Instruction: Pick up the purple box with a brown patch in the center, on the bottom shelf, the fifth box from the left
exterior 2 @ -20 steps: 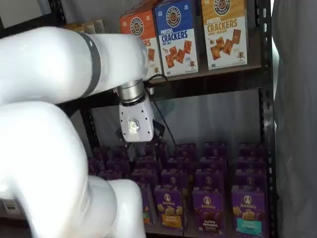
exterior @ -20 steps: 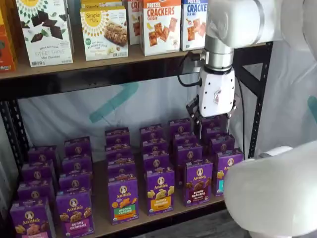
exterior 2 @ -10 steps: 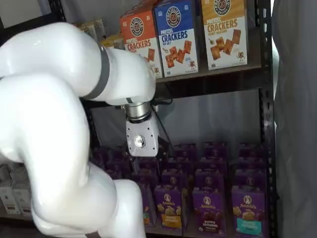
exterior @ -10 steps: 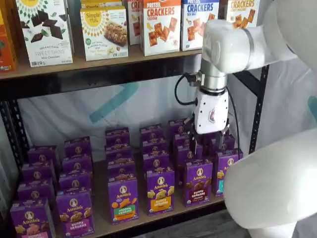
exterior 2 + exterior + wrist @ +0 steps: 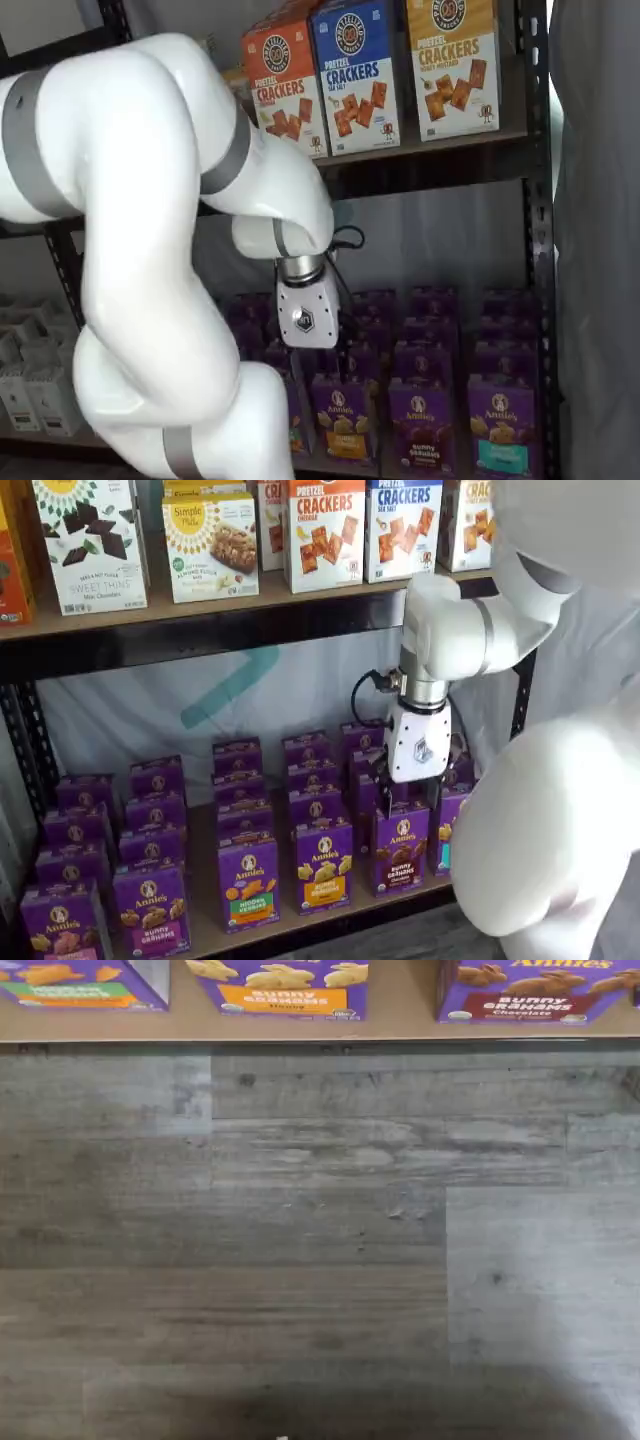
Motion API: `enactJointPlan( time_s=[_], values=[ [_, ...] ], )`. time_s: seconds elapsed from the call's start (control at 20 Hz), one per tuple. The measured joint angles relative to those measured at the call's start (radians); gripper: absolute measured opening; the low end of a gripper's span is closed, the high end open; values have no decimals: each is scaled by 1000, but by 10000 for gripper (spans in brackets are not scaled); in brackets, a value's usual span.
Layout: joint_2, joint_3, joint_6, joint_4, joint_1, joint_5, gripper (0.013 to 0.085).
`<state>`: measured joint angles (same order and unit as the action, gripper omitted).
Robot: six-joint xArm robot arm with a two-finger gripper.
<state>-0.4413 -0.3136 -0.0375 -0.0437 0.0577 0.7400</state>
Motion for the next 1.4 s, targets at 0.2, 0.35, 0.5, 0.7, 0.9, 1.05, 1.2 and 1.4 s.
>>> enactJointPlan(
  time_s=[0.2,0.35,0.5,0.7,0.9,1.05,1.2,1.4],
  values=[
    [141,-5,4,21,-16,-166,850],
    [241,-18,5,36,-27,-286,850],
    [354,-61,37,19,-42,-352,850],
    [469,-114,47,29,-60,-407,850],
    [578,-178,74,16,-74,-442,850],
    [664,-231,99,5,-87,-484,850],
    [738,-287,121,-3,-101,-505,850],
    [814,-349,116,17,-115,-500,850]
  ],
)
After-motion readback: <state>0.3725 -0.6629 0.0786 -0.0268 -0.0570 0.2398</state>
